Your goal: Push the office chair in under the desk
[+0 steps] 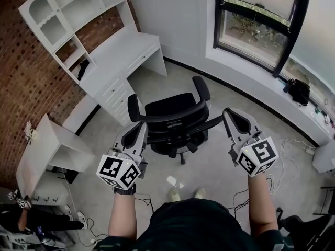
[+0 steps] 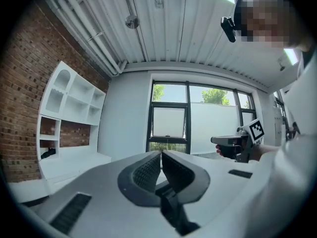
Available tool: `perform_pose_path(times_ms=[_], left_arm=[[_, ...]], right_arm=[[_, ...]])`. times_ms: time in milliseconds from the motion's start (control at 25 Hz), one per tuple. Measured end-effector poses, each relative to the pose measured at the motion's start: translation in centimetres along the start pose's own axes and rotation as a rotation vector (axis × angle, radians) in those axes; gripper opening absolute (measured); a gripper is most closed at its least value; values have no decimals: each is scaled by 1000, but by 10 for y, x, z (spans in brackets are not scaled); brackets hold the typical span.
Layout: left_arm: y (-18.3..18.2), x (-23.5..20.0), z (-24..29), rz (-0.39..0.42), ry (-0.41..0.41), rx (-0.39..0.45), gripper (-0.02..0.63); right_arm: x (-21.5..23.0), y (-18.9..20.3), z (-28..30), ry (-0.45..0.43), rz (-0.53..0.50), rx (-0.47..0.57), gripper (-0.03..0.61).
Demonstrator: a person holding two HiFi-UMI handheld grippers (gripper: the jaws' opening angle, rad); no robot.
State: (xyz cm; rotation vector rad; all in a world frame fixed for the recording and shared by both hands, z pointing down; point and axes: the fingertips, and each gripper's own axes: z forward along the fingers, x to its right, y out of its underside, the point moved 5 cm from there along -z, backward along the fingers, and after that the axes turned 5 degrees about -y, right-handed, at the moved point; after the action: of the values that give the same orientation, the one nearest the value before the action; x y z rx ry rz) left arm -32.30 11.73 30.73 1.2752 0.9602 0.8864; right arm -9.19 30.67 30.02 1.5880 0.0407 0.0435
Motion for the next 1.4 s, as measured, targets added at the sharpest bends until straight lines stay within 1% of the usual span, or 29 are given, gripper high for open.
perform_pose_path(times_ms=[200, 520, 640, 760, 920, 1080, 1200, 1240, 1320, 1400], left_arm=[[14, -7, -12, 30, -24, -27, 8], [39, 8, -17, 65, -109, -49, 8], [55, 12, -20, 100, -121, -88, 8], [71, 11, -24, 148, -119, -141, 8], [88, 0, -27, 201, -119, -202, 8], [108, -11, -24, 268, -100, -268, 8], [121, -22, -22, 315, -77, -321, 12], [124, -25, -20, 329, -63, -338, 21], [132, -30, -15, 375, -29, -380, 73], [141, -36, -11, 450, -4, -434, 101]], right_arm=[[8, 17, -4, -41, 7, -38, 8], [13, 48, -7, -109, -7, -82, 8], [18, 62, -7, -136, -2, -102, 8], [19, 80, -5, -153, -9, -139, 8], [16, 97, 3, -177, -57, -192, 8], [22, 113, 9, -186, -101, -247, 9], [23, 128, 16, -206, -138, -309, 9], [23, 132, 19, -215, -158, -330, 9], [24, 141, 23, -233, -196, -373, 11], [25, 149, 27, -255, -225, -422, 12]])
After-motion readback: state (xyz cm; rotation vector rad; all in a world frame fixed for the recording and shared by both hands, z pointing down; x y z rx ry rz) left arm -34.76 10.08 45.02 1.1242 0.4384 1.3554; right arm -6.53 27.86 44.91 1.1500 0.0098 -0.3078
